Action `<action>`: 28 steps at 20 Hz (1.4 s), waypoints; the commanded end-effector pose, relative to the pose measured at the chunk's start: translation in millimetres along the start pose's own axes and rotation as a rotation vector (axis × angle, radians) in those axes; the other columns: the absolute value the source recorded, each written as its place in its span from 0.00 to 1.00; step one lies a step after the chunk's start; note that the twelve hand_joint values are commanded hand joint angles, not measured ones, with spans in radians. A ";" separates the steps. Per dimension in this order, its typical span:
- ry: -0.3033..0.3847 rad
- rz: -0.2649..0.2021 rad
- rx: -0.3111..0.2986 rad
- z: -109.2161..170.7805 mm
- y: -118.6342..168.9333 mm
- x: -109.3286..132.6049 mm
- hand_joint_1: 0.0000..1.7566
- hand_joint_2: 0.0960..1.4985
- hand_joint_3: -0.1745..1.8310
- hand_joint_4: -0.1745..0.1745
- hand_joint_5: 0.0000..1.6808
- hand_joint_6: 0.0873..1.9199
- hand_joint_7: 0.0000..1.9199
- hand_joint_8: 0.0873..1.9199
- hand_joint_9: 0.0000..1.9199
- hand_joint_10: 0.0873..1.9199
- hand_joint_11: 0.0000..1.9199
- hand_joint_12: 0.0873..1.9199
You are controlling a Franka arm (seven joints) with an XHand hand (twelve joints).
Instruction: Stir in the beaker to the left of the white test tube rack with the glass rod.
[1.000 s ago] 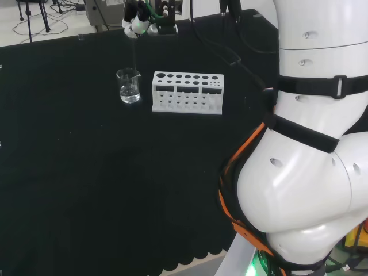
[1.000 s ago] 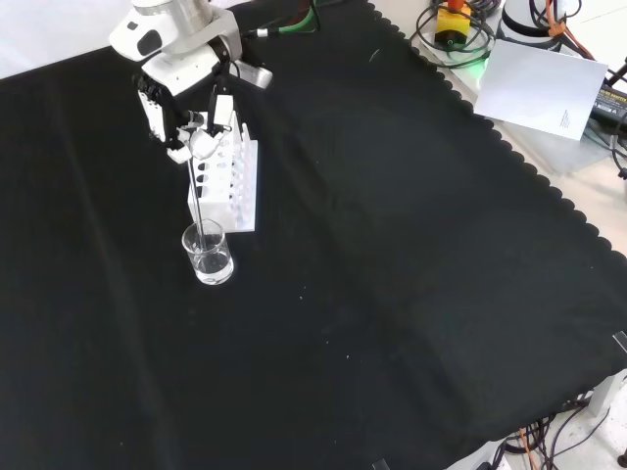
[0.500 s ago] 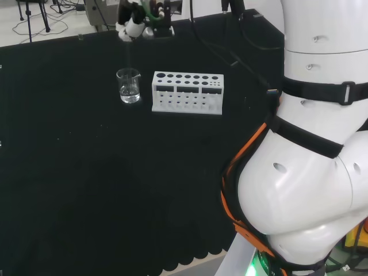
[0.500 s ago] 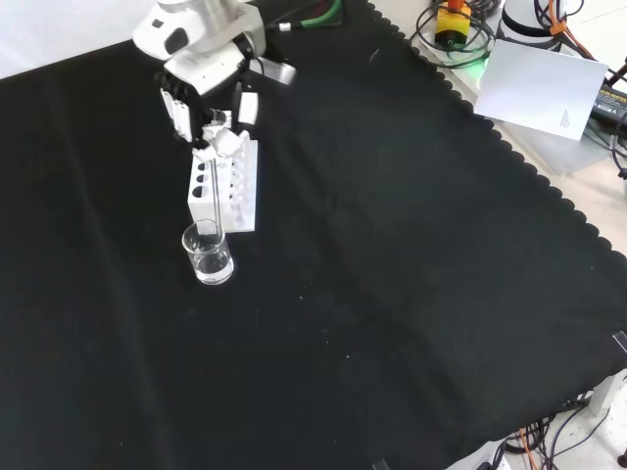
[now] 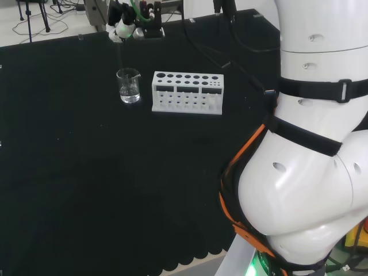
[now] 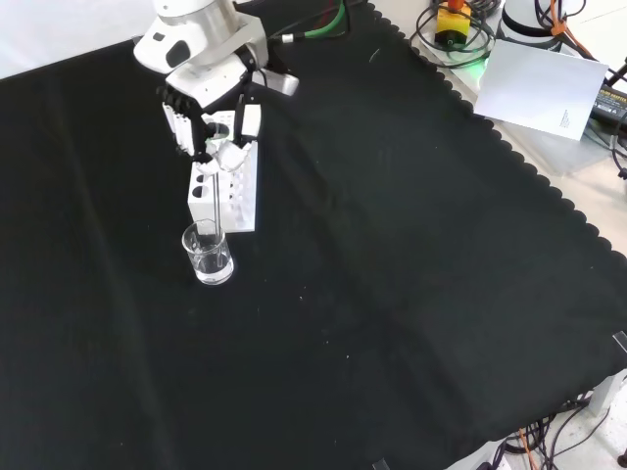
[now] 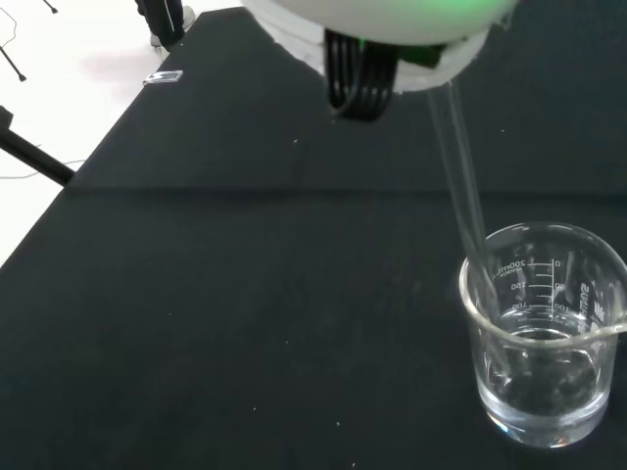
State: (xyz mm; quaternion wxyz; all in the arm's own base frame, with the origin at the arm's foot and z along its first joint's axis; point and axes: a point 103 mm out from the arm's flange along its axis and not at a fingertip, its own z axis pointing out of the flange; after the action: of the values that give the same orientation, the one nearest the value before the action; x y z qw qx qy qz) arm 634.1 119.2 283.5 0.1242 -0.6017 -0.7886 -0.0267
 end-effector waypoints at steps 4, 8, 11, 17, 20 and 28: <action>0.009 0.040 0.013 7.6 21.5 -43.3 0.75 0.45 0.37 0.00 0.74 0.16 0.66 0.47 0.92 0.36 0.74 0.53; -0.001 0.057 0.003 3.9 10.5 -54.3 0.75 0.45 0.37 0.00 0.74 0.16 0.66 0.47 0.92 0.36 0.74 0.53; -0.015 0.069 -0.002 -0.2 -2.1 -56.1 0.75 0.45 0.37 0.00 0.74 0.16 0.65 0.47 0.92 0.36 0.74 0.53; -0.033 0.067 -0.017 -11.9 -24.1 -43.3 0.75 0.45 0.37 0.00 0.74 0.16 0.65 0.47 0.92 0.36 0.74 0.53; -0.023 0.057 -0.014 -11.0 -27.8 -33.9 0.75 0.45 0.37 0.00 0.74 0.16 0.65 0.47 0.92 0.36 0.74 0.53; -0.001 0.023 -0.005 6.8 -9.2 -15.2 0.75 0.45 0.37 0.00 0.74 0.16 0.65 0.47 0.92 0.36 0.74 0.53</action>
State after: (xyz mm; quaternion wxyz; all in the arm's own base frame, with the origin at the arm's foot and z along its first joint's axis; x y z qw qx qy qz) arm 617.6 87.3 282.8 0.1176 -0.6186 -0.7766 -0.0211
